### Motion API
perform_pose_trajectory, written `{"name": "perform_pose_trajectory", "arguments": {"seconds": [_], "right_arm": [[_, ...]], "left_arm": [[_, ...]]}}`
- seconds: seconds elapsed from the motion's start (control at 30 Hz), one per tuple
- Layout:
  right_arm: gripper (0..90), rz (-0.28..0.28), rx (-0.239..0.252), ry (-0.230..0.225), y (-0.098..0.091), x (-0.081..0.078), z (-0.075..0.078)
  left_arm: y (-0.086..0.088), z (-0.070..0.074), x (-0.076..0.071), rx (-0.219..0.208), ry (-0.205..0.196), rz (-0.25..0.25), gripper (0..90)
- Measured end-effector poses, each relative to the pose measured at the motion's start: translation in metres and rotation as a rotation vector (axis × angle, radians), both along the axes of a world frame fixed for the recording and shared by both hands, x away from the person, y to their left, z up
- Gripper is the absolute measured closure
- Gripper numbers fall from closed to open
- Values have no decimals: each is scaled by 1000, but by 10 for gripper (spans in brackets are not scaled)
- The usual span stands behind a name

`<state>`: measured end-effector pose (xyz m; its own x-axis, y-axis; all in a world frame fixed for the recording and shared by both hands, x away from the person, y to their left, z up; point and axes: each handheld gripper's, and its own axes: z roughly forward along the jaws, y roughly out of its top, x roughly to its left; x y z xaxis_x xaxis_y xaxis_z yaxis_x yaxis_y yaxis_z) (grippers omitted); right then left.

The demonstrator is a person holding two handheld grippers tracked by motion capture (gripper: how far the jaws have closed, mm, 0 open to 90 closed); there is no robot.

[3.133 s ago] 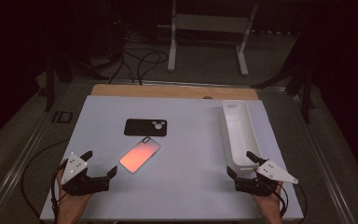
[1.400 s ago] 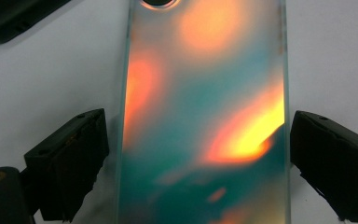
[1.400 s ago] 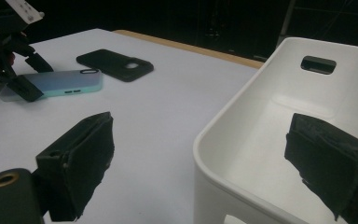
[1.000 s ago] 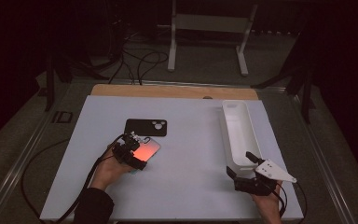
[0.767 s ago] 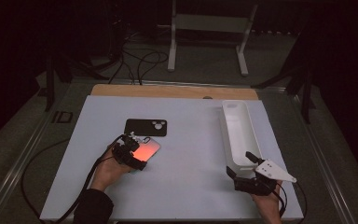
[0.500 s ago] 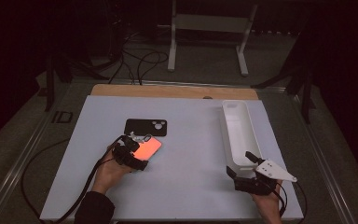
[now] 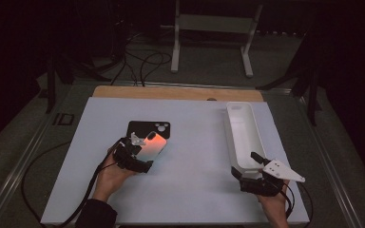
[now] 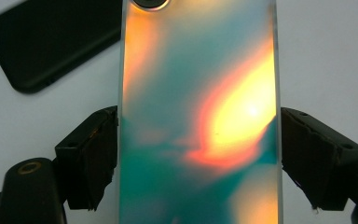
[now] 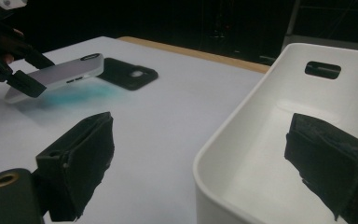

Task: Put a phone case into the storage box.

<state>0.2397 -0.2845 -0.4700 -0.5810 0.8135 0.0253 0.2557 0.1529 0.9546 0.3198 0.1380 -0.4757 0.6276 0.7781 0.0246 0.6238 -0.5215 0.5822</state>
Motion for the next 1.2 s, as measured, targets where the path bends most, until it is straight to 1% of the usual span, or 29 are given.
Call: {"name": "perform_pose_trajectory", "arguments": {"seconds": [0.03, 0.1, 0.17, 0.27, 0.43, 0.53, 0.63, 0.67, 0.73, 0.77, 0.83, 0.87, 1.03, 1.2], "right_arm": [[78, 0, 6, 1, 0, 1, 1], [78, 7, 18, 6, -1, 3, 4], [78, 19, 28, 12, -2, 5, 7], [78, 25, 33, 17, -2, 8, 10], [77, 51, 51, 27, 1, 14, 16], [78, 68, 64, 36, 4, 18, 20], [78, 86, 81, 43, 8, 21, 25], [78, 91, 84, 45, 10, 22, 27], [78, 107, 93, 49, 14, 24, 31], [78, 115, 94, 50, 16, 25, 33], [78, 131, 97, 52, 21, 27, 37], [78, 138, 96, 50, 23, 29, 39], [78, 165, 105, 65, 33, 35, 45], [78, 196, 125, 95, 43, 41, 48]], "left_arm": [[-1, 3, -1, -10, -16, -4, 171], [-2, 7, -3, -16, -37, -5, 171], [-5, 12, -6, -29, -67, -15, 171], [-10, 17, -9, -44, -100, -36, 171], [-20, 25, -14, -74, -143, -68, 171], [-27, 30, -17, -79, -170, -85, 171], [-36, 35, -19, -89, -189, -108, 170], [-40, 37, -21, -89, -202, -114, 170], [-45, 40, -23, -95, -210, -131, 171], [-48, 41, -24, -97, -223, -134, 170], [-54, 43, -25, -101, -227, -154, 170], [-58, 44, -26, -102, -235, -163, 171], [-74, 48, -28, -107, -251, -199, 170], [-91, 51, -32, -124, -266, -243, 170]]}}
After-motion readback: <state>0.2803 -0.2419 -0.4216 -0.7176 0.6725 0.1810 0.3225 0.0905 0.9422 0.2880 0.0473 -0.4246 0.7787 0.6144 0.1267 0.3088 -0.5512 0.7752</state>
